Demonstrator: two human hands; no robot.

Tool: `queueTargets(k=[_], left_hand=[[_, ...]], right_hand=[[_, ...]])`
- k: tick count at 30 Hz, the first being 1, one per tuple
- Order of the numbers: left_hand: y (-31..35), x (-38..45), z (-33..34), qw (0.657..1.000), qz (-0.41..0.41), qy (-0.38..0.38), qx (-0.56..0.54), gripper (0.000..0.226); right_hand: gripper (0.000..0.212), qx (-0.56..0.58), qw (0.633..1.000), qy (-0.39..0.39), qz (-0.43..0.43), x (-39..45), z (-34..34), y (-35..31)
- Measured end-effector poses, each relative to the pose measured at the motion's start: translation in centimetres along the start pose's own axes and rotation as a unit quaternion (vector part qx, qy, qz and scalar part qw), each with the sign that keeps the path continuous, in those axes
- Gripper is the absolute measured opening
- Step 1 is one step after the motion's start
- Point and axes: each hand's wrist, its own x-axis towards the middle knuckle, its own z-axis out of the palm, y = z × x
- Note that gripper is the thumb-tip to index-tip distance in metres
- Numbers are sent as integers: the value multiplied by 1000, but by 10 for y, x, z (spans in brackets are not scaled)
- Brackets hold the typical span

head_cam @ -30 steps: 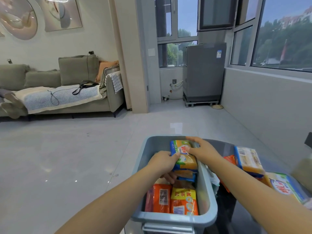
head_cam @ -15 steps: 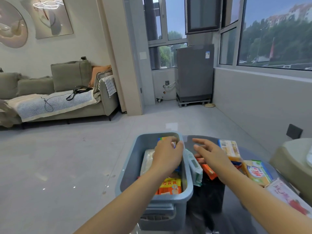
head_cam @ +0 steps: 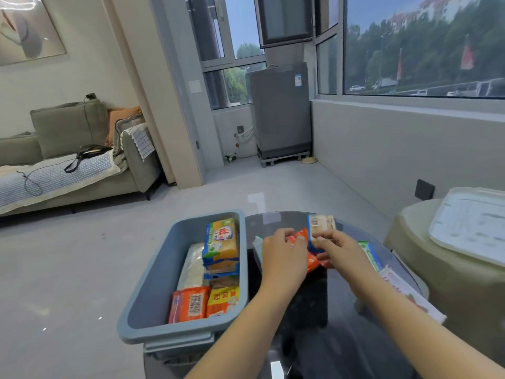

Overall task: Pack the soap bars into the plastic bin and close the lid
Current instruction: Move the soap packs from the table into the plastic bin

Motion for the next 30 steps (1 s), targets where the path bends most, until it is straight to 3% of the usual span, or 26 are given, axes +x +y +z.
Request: queueTargets(k=[8,13,15,20,25,30], left_hand=[[-58,27,29,989,-33,98,107,42],[-87,45,36,987,-75,139,-26,40],[-97,46,37,985,-88,136,-63,35],[-111,42,39,981,-84,105,-142,47],[-112,37,43,975,-87,84,-186,44],[-106,34,39,969,-93,72,-219,36]], right_hand=[[20,-38,995,-59,65,19,10,22],[33,-27,982,-165,93,31,20,32],[37,-4,972,-209,106,35,26,37],[40,95,950,-260,141,37,42,50],[24,149,948,-242,146,34,50,58],[20,140,962,-180,153,34,49,61]])
